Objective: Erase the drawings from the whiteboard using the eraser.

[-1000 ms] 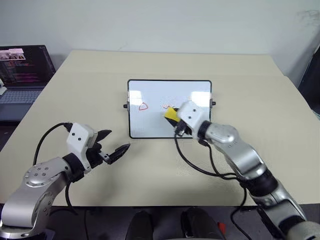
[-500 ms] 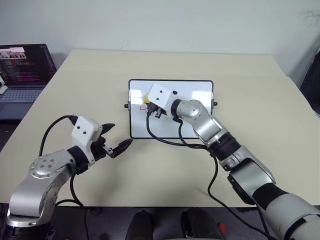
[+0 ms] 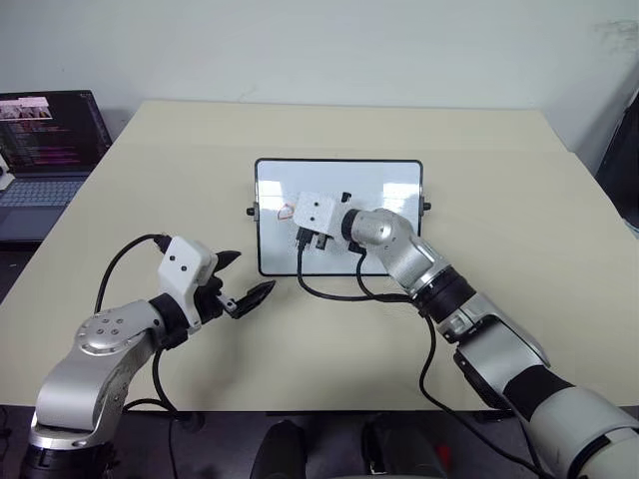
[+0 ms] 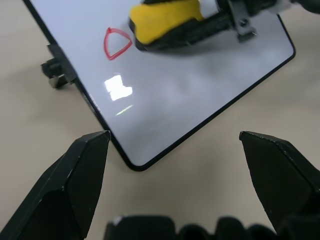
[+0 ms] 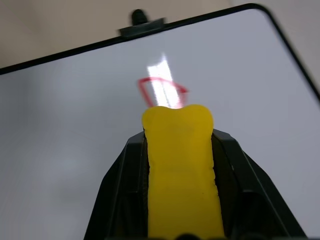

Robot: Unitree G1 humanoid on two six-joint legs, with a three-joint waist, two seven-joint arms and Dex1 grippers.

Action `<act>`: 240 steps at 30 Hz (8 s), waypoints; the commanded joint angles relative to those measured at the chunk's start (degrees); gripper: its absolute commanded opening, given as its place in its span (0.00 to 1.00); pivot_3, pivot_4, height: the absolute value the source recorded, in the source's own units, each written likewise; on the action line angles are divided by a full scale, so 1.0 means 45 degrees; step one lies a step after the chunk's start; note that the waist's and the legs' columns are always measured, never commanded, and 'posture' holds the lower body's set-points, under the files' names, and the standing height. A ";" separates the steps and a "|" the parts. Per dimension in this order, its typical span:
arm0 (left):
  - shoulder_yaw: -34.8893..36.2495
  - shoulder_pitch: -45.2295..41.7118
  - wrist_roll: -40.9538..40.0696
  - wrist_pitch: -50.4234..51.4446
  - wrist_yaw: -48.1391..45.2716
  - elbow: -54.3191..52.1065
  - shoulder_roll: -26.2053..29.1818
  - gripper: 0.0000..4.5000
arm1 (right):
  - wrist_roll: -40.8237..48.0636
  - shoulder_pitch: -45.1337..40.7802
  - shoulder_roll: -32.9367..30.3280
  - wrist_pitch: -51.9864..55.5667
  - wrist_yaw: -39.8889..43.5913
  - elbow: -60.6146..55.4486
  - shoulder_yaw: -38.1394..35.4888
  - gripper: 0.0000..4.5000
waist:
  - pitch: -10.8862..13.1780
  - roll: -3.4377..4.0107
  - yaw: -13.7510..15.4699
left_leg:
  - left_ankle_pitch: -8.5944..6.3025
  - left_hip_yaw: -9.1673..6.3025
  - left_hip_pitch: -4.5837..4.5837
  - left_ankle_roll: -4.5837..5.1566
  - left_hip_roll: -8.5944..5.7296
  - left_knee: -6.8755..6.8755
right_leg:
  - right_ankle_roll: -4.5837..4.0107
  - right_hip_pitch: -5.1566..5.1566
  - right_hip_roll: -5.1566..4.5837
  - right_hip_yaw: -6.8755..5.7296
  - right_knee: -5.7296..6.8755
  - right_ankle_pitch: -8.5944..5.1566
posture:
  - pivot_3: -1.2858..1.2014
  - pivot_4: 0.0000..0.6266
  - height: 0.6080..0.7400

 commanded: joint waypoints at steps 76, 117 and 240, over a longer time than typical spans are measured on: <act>-0.0115 -0.1432 0.0333 -0.0918 -0.0578 0.1035 -0.0128 1.00 | -0.1843 -0.1603 -0.0004 -0.1649 0.2159 0.3870 0.0576 0.29 | 0.0001 0.0002 0.0052 | 0.0011 -0.0077 0.0032 0.0005 -0.0009 -0.0001 | -0.0029 0.0031 0.0001 -0.0030 0.0010 0.0005 | 0.52 0.24 1.00; -0.0739 -0.2768 0.0154 -0.2327 -0.1468 0.2123 -0.1146 1.00 | 0.4464 0.7548 -0.2223 0.8295 0.2704 -1.5226 -0.5320 0.29 | 0.0024 0.0022 0.0018 | 0.0004 -0.0106 -0.0060 -0.0002 -0.0009 -0.0043 | -0.0018 0.0004 -0.0002 -0.0056 -0.0119 -0.0001 | 0.52 0.24 1.00; -0.1648 -0.3457 0.1130 -0.2629 -0.1448 0.3150 -0.1379 1.00 | -0.1001 0.3100 -0.2680 0.2654 0.2734 -0.4108 -0.0224 0.29 | 0.0015 0.0006 0.0012 | 0.0028 -0.0065 0.0028 0.0016 -0.0015 -0.0001 | -0.0021 0.0027 0.0032 -0.0025 0.0001 0.0007 | 0.52 0.24 1.00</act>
